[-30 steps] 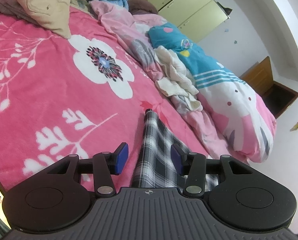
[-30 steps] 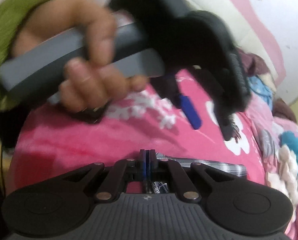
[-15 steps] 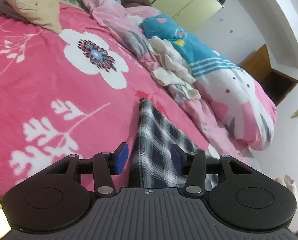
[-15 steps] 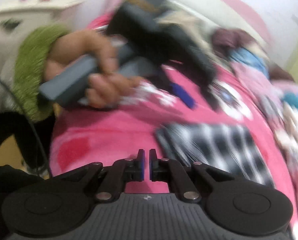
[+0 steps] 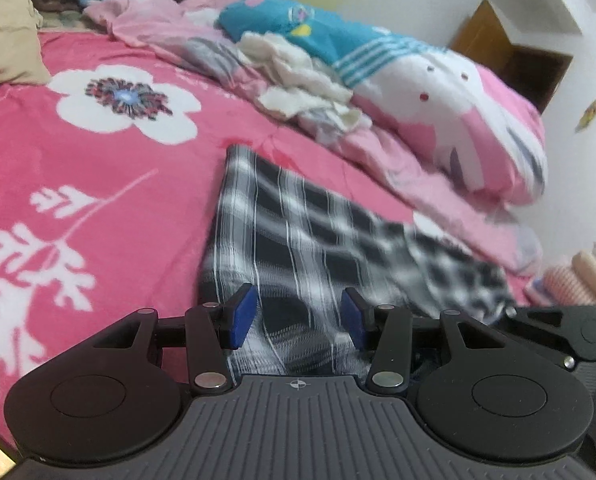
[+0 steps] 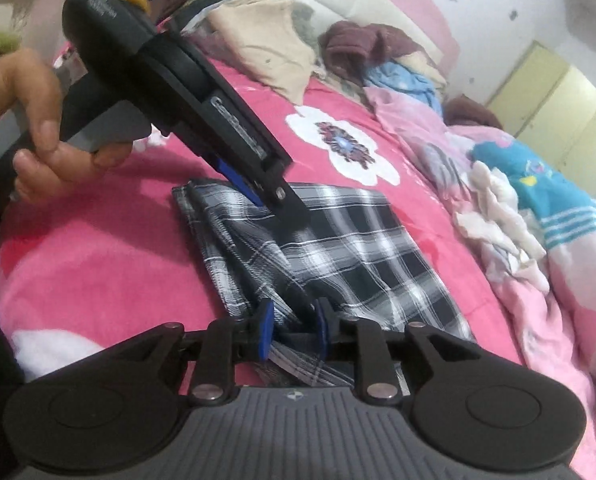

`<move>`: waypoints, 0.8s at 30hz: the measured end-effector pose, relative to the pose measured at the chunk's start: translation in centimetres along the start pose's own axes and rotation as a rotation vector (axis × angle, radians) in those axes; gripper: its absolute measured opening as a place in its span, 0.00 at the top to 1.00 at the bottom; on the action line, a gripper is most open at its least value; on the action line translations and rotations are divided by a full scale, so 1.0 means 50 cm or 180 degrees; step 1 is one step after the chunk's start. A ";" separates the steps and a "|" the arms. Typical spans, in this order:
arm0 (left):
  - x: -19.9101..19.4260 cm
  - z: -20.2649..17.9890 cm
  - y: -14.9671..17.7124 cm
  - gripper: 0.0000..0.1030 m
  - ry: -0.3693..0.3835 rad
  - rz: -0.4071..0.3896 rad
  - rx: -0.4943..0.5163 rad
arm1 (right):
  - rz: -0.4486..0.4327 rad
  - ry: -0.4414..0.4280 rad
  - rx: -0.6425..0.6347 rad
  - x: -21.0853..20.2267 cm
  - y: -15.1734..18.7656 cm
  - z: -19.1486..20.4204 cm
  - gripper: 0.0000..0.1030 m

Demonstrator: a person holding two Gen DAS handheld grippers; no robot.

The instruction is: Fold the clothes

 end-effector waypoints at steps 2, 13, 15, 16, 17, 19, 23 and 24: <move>0.006 0.007 0.004 0.55 -0.0037 0.0042 -0.0023 | 0.0019 -0.0026 -0.0046 0.012 0.002 0.006 0.79; 0.006 0.013 0.004 0.55 -0.0061 0.0038 0.0008 | -0.0082 -0.0248 0.0576 -0.019 0.018 0.012 0.97; 0.005 0.011 0.005 0.55 -0.0067 0.0032 0.0053 | -0.0203 -0.0272 0.0741 -0.043 0.013 0.006 0.93; 0.003 0.006 0.005 0.55 -0.0052 0.0016 0.0114 | -0.0266 -0.0266 0.0827 -0.057 0.013 0.002 0.87; 0.000 0.001 0.006 0.55 -0.0037 0.0000 0.0174 | -0.0290 -0.0225 0.0912 -0.069 0.015 -0.004 0.84; -0.005 -0.010 0.006 0.55 -0.0007 -0.0032 0.0295 | -0.0253 -0.0078 0.1083 -0.084 0.031 -0.021 0.84; -0.017 -0.036 0.012 0.55 0.0132 -0.0047 0.0570 | -0.0229 0.0112 0.1646 -0.106 0.075 -0.065 0.83; -0.018 -0.046 0.019 0.55 0.0212 0.0009 0.0666 | -0.0245 0.0126 0.1786 -0.110 0.085 -0.074 0.83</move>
Point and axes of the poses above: each gripper's, at about its wrist camera, not at the fingertips, and x roughly the way its jaws point, z to its left, y to its underside, the point moved 7 cm from there along x, roughly the way its jaws point, and after that the axes turned 9 degrees about -x, right-handed, at the moved point
